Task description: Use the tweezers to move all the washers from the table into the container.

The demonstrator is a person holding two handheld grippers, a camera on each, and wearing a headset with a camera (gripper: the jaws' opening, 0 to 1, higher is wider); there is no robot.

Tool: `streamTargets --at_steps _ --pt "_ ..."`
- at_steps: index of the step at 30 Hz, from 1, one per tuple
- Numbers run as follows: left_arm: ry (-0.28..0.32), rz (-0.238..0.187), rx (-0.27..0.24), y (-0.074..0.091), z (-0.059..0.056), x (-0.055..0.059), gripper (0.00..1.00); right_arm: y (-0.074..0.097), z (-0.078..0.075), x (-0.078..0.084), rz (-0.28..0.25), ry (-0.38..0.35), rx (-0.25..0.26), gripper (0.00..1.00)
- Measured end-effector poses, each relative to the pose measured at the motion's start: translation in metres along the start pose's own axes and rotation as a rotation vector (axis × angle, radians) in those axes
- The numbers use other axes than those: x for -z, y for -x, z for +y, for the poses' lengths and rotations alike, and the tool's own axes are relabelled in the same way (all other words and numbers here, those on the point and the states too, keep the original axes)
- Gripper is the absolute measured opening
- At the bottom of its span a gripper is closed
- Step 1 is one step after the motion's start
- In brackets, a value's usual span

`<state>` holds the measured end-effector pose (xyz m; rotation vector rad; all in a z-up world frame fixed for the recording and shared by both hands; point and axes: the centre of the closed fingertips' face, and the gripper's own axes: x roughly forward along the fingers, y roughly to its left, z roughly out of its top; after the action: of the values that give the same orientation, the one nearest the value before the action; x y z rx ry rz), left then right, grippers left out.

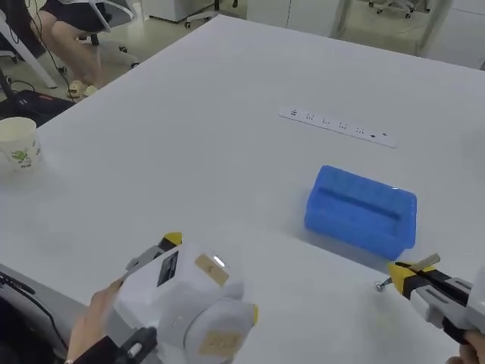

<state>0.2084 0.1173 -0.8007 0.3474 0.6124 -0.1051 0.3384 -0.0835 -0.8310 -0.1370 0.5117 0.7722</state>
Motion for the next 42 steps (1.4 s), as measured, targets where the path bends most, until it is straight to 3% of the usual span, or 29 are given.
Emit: streamTargets --at_steps 3,13,26,35,42 --pt "-0.002 0.001 0.001 0.000 0.000 0.000 0.77 0.000 0.002 -0.002 0.020 0.015 -0.014 0.03" --pt "-0.001 0.002 0.001 0.000 0.000 0.000 0.77 0.003 0.005 -0.025 -0.006 0.041 -0.043 0.02" --pt "0.002 -0.001 -0.003 0.001 0.001 0.000 0.77 0.007 0.002 -0.073 -0.085 0.066 -0.057 0.02" --pt "0.006 -0.003 -0.005 0.001 0.001 -0.001 0.77 -0.005 -0.010 -0.090 -0.096 0.100 -0.039 0.02" --pt "0.004 -0.002 -0.003 0.000 0.001 0.000 0.77 -0.022 -0.019 -0.090 -0.070 0.099 -0.024 0.02"
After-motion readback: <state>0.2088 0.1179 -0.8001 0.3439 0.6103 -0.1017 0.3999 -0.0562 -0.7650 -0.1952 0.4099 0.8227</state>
